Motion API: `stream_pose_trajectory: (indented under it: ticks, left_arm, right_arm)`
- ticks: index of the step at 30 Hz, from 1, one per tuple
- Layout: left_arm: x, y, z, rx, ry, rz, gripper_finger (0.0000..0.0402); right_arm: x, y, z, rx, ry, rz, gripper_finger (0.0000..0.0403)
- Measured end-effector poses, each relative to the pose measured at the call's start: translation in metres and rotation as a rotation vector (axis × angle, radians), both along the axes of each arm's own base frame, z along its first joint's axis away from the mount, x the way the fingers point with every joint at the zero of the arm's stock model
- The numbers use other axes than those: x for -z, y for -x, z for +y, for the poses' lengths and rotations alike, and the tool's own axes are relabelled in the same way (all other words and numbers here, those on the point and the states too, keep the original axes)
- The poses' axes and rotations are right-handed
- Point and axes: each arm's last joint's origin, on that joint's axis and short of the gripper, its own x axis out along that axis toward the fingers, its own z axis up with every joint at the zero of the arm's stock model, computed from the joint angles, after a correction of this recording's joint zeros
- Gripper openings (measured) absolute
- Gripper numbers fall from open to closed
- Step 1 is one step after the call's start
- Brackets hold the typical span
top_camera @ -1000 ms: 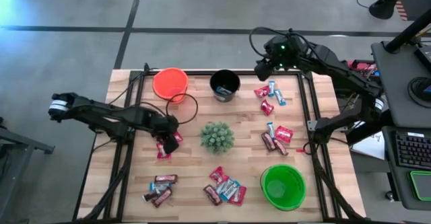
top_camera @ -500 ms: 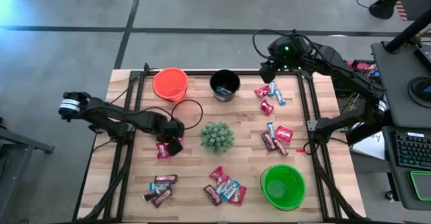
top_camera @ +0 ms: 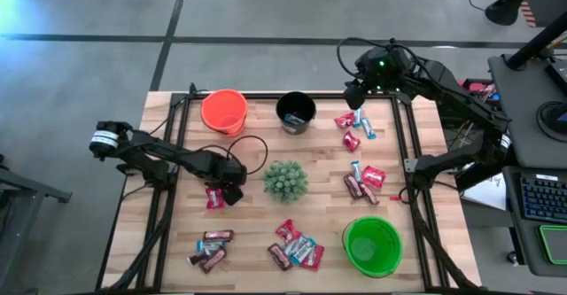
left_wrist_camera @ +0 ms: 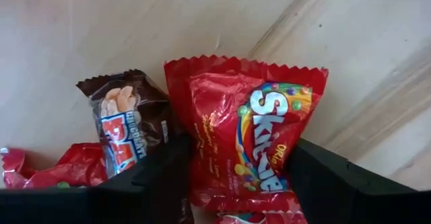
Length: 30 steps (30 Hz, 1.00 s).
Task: Organize candy in baskets
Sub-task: Put the red candy into the orange bucket
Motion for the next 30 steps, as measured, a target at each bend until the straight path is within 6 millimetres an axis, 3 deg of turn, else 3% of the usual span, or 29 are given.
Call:
stream_pose_trajectory:
  ticks: [4,14,22,30]
  left_arm:
    - [0.001,0.000,0.000,-0.003,-0.001,0.002,0.0181]
    - [-0.013,0.002,0.000,-0.007,0.008,-0.068,0.0016]
    - [-0.034,0.003,-0.002,0.023,0.103,-0.162,0.0007]
    - [-0.088,0.001,0.000,0.100,0.012,-0.322,0.0003]
  right_arm:
    - [-0.001,0.001,0.001,-0.006,-0.002,-0.006,0.0180]
    - [-0.001,0.001,0.001,-0.016,0.007,0.000,0.0180]
    - [-0.001,0.001,0.001,-0.015,0.007,0.000,0.0180]
    - [-0.001,0.001,0.001,0.007,-0.012,-0.017,0.0180]
